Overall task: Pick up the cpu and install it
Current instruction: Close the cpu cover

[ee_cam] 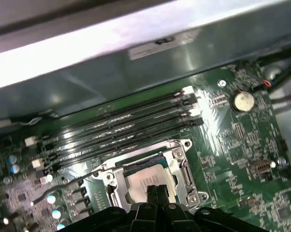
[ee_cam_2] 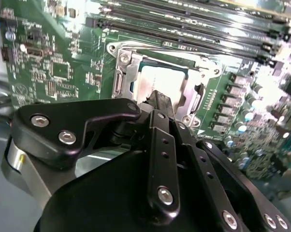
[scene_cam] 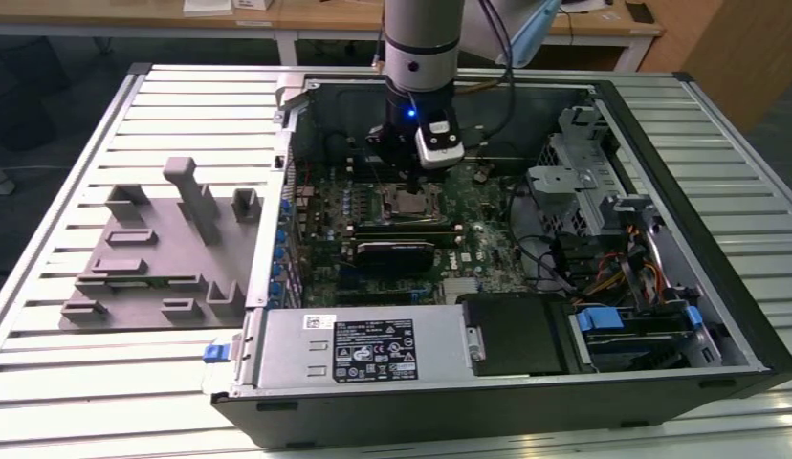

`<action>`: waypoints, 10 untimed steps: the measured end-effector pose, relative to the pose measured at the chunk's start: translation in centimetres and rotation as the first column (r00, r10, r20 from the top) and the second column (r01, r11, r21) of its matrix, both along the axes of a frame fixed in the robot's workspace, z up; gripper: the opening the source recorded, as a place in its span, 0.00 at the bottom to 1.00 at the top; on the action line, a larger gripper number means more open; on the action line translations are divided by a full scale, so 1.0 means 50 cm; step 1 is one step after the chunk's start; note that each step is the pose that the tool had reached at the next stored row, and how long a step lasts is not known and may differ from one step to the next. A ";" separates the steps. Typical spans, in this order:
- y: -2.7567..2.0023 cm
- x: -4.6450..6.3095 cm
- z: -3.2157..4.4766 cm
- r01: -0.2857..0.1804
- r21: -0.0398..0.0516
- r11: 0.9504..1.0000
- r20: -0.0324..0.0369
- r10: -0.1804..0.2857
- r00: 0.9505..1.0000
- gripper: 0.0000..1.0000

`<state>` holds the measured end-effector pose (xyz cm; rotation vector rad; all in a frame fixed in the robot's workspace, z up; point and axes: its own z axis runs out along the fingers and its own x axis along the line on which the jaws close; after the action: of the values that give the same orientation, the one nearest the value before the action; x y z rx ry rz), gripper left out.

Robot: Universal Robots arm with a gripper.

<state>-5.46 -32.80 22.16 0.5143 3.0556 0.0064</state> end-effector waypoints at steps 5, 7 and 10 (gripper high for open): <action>0.0000 0.000 -0.002 -0.091 -0.004 0.996 0.000 0.091 0.996 0.11; -0.0001 0.000 -0.002 -0.127 -0.006 0.992 0.000 0.127 0.992 0.11; 0.0000 0.000 -0.003 -0.179 -0.008 0.984 -0.001 0.179 0.984 0.11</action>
<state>-5.46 -32.80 22.01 0.2372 3.0888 0.0001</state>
